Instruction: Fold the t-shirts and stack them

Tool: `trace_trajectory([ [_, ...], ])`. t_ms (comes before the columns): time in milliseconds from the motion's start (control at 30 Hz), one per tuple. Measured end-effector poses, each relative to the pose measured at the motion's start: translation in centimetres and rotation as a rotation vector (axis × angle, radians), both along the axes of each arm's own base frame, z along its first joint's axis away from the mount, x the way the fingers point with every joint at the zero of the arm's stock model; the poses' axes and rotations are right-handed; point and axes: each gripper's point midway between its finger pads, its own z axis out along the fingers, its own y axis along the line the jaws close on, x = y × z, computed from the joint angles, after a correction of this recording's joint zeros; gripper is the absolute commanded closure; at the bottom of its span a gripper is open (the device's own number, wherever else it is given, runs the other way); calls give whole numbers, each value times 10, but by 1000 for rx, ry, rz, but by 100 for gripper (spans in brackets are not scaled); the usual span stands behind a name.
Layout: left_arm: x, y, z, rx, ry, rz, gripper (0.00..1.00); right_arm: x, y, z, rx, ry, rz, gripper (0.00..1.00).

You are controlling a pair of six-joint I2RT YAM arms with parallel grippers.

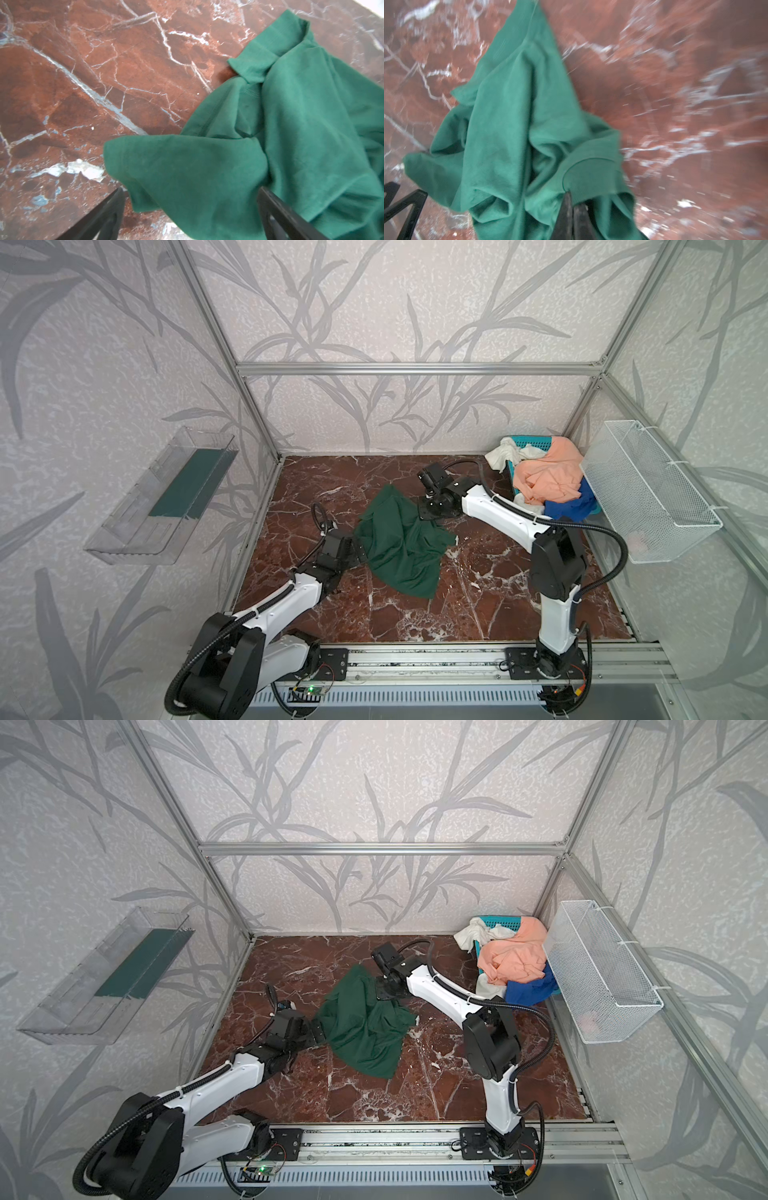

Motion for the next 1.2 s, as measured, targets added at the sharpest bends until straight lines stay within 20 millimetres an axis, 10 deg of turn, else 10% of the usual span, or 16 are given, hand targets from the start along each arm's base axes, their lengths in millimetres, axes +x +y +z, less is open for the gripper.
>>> trace_trajectory([
  [300, 3, 2, -21, 27, 79, 9, 1, -15, -75, 103, -32, -273, -109, 100],
  [700, 50, -21, -34, 37, 168, -18, 23, -18, -101, 48, -16, -161, -145, 100],
  [800, 65, -29, -35, 29, 173, -36, 51, -14, -102, 46, 23, -154, -149, 100],
  [900, 76, -37, -36, 11, 181, -49, 100, -10, -105, 46, 51, -151, -156, 100],
  [1200, 66, -31, -6, 21, 189, -51, 100, -10, -126, 61, 56, -185, -173, 100],
])
